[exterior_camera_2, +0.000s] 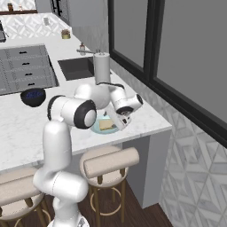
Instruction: Start the toaster. Once the lever pops up, take the bread to the plate on the dining counter.
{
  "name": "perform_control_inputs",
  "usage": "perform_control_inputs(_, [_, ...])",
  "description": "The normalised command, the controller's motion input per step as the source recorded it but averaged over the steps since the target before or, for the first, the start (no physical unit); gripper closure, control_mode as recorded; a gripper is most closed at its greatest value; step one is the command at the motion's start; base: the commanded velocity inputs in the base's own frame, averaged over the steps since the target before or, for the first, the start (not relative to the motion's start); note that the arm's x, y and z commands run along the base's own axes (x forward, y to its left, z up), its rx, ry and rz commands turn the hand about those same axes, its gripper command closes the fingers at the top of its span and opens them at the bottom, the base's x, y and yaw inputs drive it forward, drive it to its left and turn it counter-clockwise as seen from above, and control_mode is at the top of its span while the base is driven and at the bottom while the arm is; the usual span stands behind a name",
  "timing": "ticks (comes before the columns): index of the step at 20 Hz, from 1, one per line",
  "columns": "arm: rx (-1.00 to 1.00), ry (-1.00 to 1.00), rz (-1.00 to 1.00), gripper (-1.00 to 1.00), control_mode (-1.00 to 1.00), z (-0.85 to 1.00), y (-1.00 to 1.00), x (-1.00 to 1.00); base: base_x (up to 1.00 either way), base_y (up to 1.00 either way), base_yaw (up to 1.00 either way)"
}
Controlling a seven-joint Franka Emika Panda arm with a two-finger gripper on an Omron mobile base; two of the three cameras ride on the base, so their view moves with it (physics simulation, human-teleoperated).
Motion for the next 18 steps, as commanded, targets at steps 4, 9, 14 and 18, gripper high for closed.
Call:
perform_control_inputs(4, [-0.18,0.29,-0.09,-1.0,-1.0,0.16,0.13,-0.54,0.0,0.0,0.0])
perform_control_inputs(9, [-0.24,-0.03,-0.01,-1.0,-1.0,0.14,0.39,-0.98,0.0,0.0,0.0])
perform_control_inputs(14, [-0.26,-0.24,0.0,-1.0,-1.0,0.23,0.43,-1.0,0.0,0.0,0.0])
perform_control_inputs(18, [-0.23,-0.24,0.0,-1.0,-1.0,0.33,0.36,-1.0,0.0,0.0,0.0])
